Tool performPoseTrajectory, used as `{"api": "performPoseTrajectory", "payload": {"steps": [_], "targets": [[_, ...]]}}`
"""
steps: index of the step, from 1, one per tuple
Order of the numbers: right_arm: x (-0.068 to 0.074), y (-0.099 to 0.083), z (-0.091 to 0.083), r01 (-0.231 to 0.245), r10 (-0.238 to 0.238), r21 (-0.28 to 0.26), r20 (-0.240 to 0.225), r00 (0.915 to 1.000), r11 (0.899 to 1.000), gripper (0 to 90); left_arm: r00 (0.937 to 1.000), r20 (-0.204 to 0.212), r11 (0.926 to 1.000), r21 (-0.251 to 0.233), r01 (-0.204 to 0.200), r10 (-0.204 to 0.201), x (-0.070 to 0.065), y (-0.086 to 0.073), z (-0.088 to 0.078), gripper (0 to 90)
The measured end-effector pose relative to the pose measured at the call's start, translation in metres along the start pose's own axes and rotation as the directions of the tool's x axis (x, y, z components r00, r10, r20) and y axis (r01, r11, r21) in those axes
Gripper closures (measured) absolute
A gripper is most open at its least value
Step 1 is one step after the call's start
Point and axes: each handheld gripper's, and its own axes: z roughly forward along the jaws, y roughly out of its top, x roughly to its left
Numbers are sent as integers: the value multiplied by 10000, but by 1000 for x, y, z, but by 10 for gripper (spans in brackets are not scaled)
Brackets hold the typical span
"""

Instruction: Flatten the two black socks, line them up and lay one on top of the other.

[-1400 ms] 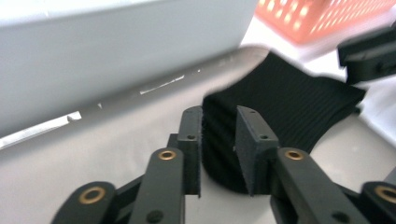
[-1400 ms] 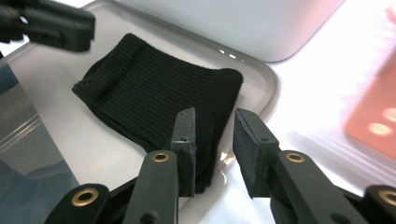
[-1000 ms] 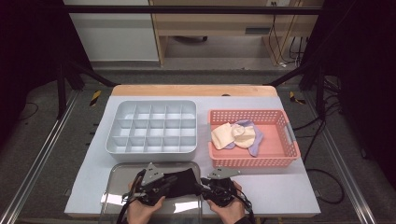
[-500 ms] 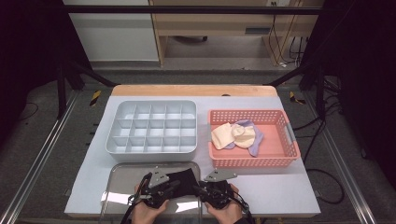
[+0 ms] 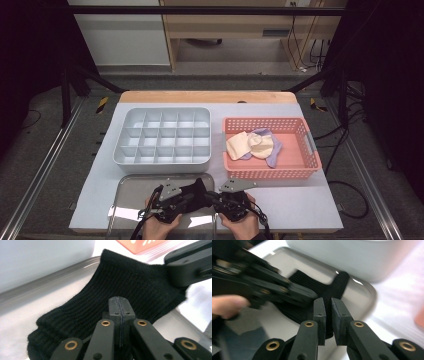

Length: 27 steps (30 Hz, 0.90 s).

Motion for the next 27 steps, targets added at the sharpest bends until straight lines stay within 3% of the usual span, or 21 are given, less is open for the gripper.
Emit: {"api": "performPoseTrajectory", "payload": {"steps": [2, 9, 10, 11, 16, 19, 21, 27], "targets": [[7, 3, -1, 278, -279, -25, -238, 9993, 9996, 827, 10000, -26, 10000, 11, -96, 96, -2, 1, 1, 887], [8, 1, -1, 214, -213, 66, -217, 9995, 9997, 826, 9999, -37, 9991, -397, 129, -131, 5, 4, -15, 880], [7, 2, -1, 190, -189, 92, -128, 9997, 9998, 824, 9995, -327, 9984, -566, -5, -13, 9, 4, -26, 879], [7, 2, -1, 190, -189, 92, -128, 9997, 9998, 824, 9995, -327, 9984, -566, -5, -13, 9, 4, -26, 879], [8, 3, -1, 212, -212, 66, 17, 9998, 9998, 823, 9945, -982, 9955, -915, 266, -356, 30, -7, -58, 877], [8, 3, -1, 242, -242, 48, 2, 9997, 9997, 822, 9928, -1077, 9963, -735, 453, -531, 36, -14, -63, 872], [9, 5, 0, 285, -285, 43, -20, 9996, 9996, 823, 9913, -1069, 9968, -317, 739, -769, 43, -25, -60, 873], [19, 14, 6, 653, -655, -63, -349, 9972, 9978, 823, 9927, -822, 9960, 13, 892, -888, 46, -31, -51, 882]]}}
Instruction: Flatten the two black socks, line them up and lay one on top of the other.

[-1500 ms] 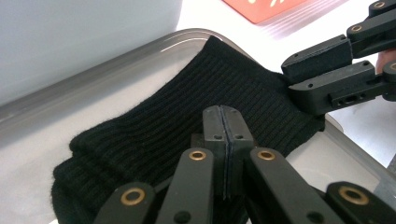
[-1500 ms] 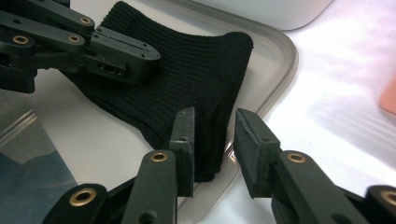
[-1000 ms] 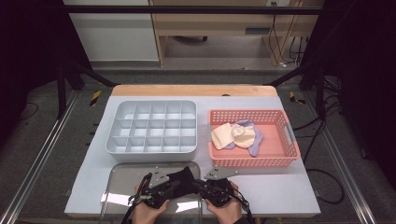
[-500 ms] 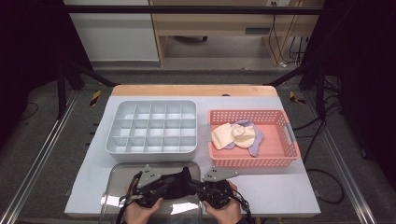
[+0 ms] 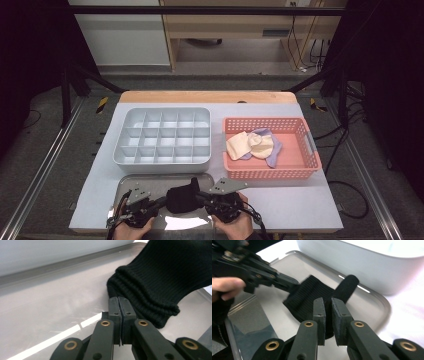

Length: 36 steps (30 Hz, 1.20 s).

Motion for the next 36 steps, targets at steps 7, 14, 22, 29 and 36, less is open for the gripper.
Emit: {"api": "performPoseTrajectory", "payload": {"steps": [7, 14, 22, 29, 36], "targets": [[16, 16, 20, 565, -572, -98, -861, 9946, 9984, 823, 9998, 102, 9998, -84, -154, 154, -7, -1, 4, 888], [25, 12, 39, 861, -796, 360, -1539, 9849, 9956, 821, 9995, 108, 9996, 32, -283, 282, -9, -1, 8, 888], [29, 2, 53, 1005, -852, 756, -1834, 9793, 9921, 803, 9995, 222, 9997, -130, -200, 203, -4, 3, 7, 879], [29, 2, 56, 1035, -863, 873, -1825, 9794, 9908, 799, 9982, 430, 9903, -1343, -348, 409, -1, 27, -10, 790], [33, 2, 57, 1291, -1127, 920, -1652, 9798, 9873, 797, 9954, 374, 9890, -1227, -827, 878, -9, 38, 1, 602]]}}
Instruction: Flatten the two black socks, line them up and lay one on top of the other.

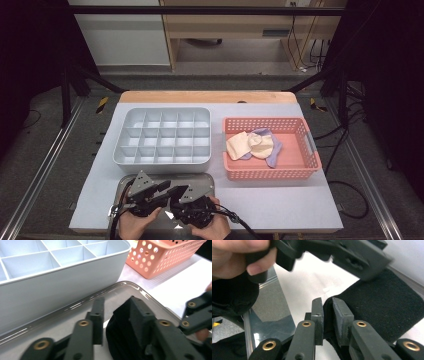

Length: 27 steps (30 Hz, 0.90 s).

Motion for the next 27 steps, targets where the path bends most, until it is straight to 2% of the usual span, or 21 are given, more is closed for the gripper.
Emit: {"api": "performPoseTrajectory", "payload": {"steps": [4, 9, 10, 16, 17, 18, 19, 22, 23, 25, 27], "targets": [[1, -1, -1, 40, -40, -4, 27, 10000, 10000, 792, 9999, -73, 9990, 431, 111, -108, 4, -7, 6, 572], [1, -3, -5, -14, 13, 90, 118, 9999, 10000, 764, 9997, -96, 9989, 411, 232, -228, 8, -15, 2, 565], [-1, -4, -10, 5, -9, 128, 334, 9994, 9999, 756, 9996, -100, 9989, 393, 265, -261, 8, -16, 1, 565], [-9, -8, -21, -232, 221, 123, 841, 9962, 9997, 736, 9989, 26, 9982, 369, 466, -467, 7, -26, -6, 548], [-12, -9, -23, -304, 292, 84, 1181, 9926, 9995, 723, 9983, 4, 9977, 361, 574, -575, 5, -28, -8, 533], [-12, -9, -23, -304, 292, 84, 1181, 9926, 9995, 723, 9983, 4, 9977, 361, 574, -575, 5, -28, -8, 527], [-13, -9, -25, -412, 410, -15, 1375, 9896, 9992, 711, 9977, 25, 9970, 357, 682, -683, 4, -30, -9, 516], [-15, -9, -28, -506, 526, -168, 1511, 9871, 9986, 710, 9964, -31, 9959, 302, 851, -851, -1, -34, -10, 482], [-17, -7, -33, -677, 744, -468, 1593, 9844, 9966, 711, 9963, -77, 9959, 283, 859, -857, -2, -35, -10, 473], [-17, -6, -34, -732, 819, -587, 1650, 9829, 9956, 713, 9962, -243, 9962, 246, 838, -832, -6, -36, -11, 468], [-17, -1, -40, -956, 1142, -1133, 1710, 9786, 9890, 719, 9958, -352, 9961, 243, 851, -842, -10, -37, -11, 457]]}}
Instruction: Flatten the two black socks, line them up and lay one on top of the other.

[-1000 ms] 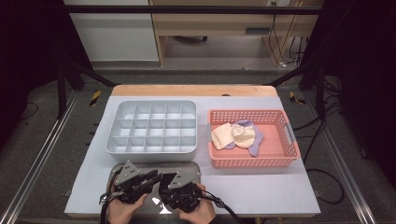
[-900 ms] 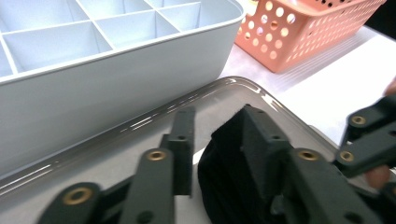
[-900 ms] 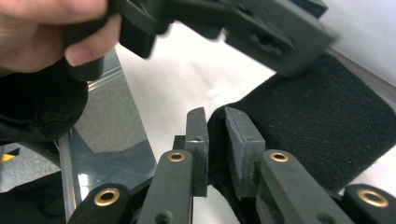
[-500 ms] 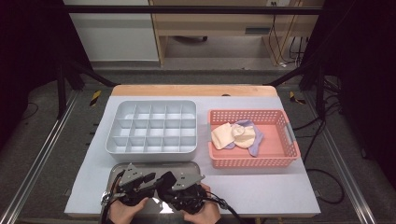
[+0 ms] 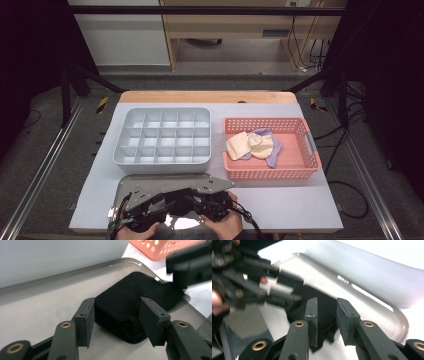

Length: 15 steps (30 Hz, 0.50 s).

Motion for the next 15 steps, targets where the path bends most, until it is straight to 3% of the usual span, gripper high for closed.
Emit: {"api": "performPoseTrajectory", "payload": {"steps": [3, 8, 15], "targets": [[1, 1, 0, -35, 35, -29, -68, 10000, 10000, 719, 10000, -76, 10000, -12, 11, -11, -1, 0, 0, 451], [2, -15, 11, -1, -3, 770, 48, 10000, 9970, 711, 9999, 9, 9999, 59, 159, -159, 0, 0, 1, 438], [-1, -11, 5, -328, 335, 439, -146, 9993, 9985, 756, 9994, 176, 9994, 168, 291, -294, 4, 4, 2, 422]]}}
